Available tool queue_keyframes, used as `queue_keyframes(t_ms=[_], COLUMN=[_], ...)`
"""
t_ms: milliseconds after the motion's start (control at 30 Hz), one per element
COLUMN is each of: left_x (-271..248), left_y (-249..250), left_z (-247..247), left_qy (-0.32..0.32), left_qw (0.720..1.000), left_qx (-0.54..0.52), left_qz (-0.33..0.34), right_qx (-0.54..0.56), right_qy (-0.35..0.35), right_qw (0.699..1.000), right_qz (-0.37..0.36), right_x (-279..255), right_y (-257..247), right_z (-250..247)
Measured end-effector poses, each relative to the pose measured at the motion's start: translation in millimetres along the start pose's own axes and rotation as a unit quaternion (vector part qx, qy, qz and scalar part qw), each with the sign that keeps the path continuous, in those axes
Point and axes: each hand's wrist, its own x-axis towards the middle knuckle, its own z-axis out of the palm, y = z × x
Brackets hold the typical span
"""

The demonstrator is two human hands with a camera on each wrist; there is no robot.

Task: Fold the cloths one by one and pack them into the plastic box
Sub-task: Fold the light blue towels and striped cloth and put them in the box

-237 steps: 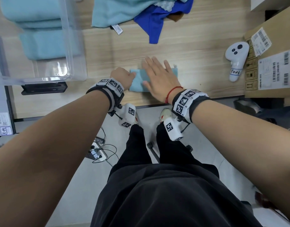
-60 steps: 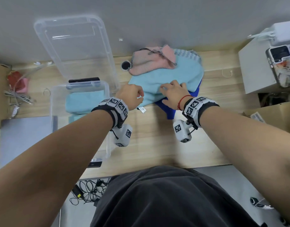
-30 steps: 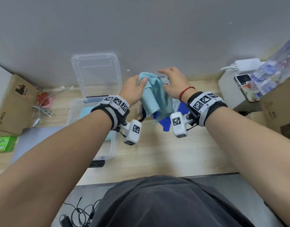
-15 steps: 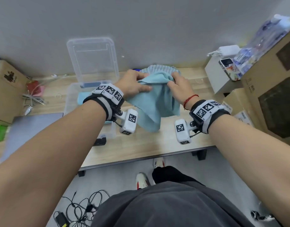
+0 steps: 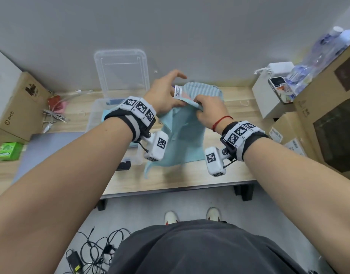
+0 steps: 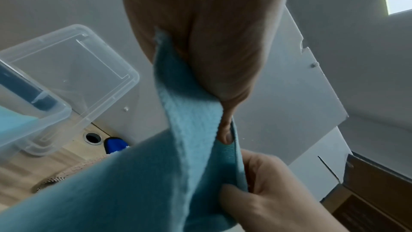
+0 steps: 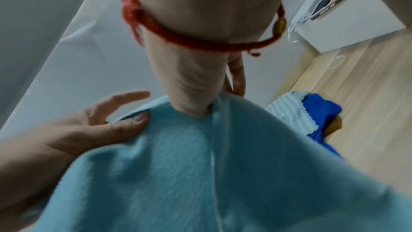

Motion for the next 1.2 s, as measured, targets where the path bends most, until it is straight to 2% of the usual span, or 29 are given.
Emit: queue_keyframes(t_ms=[133,233,367,533,633,733,833,933,1033,1200], left_x=[2.4,6.0,9.3,7.0,4.7,4.6,7.2,7.8,5.5,7.8], left_y=[16.2,24.1,14.5,6.8,-4.3,-10.3,-13.1,-7.6,-1.6,-7.9], left_z=[1.9,6.8,17.9,25.1,25.6,22.8,14.6,7.0,3.5,5.7], left_qy=[0.015,0.007,-0.027,-0.084,-0.081,-0.056,0.013,0.044,0.017,-0.008], left_qw=[0.996,0.983,0.972,0.954,0.943,0.95,0.964,0.973,0.983,0.989], left_qx=[0.085,0.181,0.227,0.277,0.302,0.274,0.215,0.159,0.105,0.031], left_qz=[0.015,-0.015,-0.064,-0.078,-0.112,-0.14,-0.158,-0.161,-0.151,-0.143], right_qx=[-0.027,-0.051,-0.052,-0.02,0.048,0.196,0.285,0.297,0.289,0.233], right_qy=[0.019,0.014,-0.018,-0.03,-0.007,0.034,0.032,0.032,0.034,0.058], right_qw=[0.998,0.996,0.993,0.989,0.986,0.969,0.949,0.945,0.948,0.95], right_qz=[0.056,0.078,0.101,0.144,0.159,0.146,0.129,0.131,0.132,0.201], right_x=[-1.8,-1.6,-4.8,-17.8,-25.5,-25.2,-14.6,-3.2,5.0,10.8], right_y=[32.7,61.4,93.6,127.5,140.0,147.5,151.5,147.6,144.5,152.5], right_z=[-8.1,-12.6,-15.2,-20.4,-26.2,-33.3,-40.9,-50.4,-51.3,-45.2])
